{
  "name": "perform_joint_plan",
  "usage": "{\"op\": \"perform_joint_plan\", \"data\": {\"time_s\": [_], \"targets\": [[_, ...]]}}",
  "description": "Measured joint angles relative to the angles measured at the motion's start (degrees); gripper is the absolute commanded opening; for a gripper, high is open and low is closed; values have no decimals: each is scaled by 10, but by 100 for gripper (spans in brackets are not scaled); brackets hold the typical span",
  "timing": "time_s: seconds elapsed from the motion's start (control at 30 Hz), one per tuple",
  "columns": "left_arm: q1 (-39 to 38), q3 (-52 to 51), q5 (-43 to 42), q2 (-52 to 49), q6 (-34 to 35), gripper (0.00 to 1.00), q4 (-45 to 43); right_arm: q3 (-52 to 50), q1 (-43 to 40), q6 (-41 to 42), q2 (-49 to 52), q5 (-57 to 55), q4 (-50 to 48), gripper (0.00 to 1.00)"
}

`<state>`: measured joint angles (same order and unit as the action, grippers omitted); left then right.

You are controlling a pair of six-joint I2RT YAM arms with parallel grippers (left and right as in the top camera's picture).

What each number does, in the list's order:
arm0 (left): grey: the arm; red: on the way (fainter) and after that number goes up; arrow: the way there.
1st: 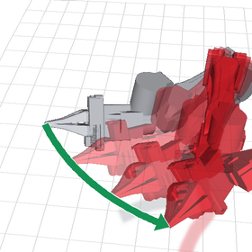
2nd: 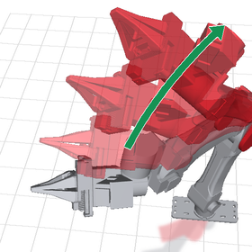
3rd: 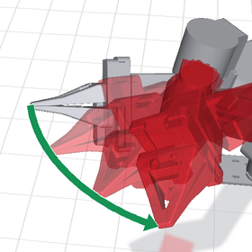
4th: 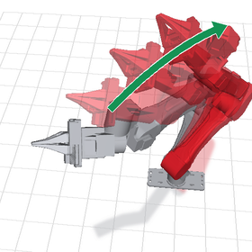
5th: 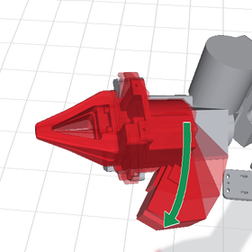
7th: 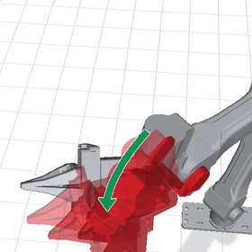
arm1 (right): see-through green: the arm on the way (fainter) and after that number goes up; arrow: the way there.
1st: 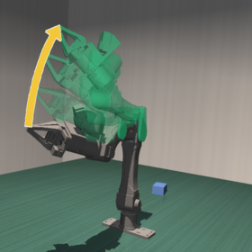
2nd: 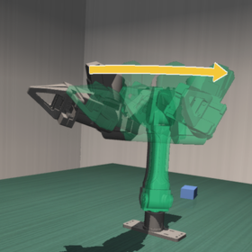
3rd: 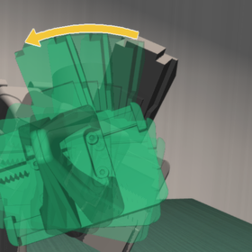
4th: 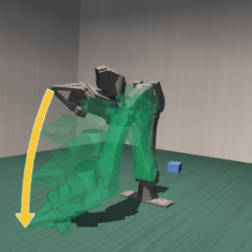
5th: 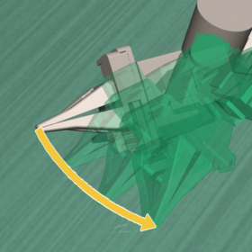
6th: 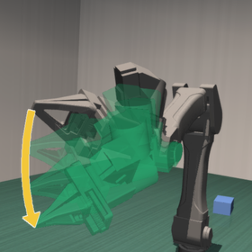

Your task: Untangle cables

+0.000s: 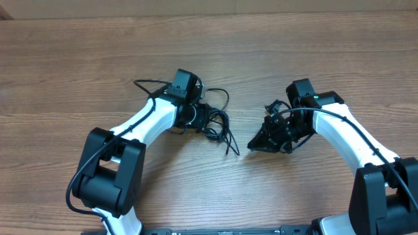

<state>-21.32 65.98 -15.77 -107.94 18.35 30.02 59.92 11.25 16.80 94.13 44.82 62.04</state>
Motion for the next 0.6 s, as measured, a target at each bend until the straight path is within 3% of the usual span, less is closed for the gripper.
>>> {"op": "perform_joint_plan", "data": {"time_s": [0.23,0.43,0.6], "targets": [[0,0,24,0,12,4,2,0,0,-4,0,-90,30,6],[0,0,28,0,15,4,2,1,10,-26,0,-91,28,58],[0,0,28,0,24,4,3,1,56,-47,0,-89,-24,80]]}}
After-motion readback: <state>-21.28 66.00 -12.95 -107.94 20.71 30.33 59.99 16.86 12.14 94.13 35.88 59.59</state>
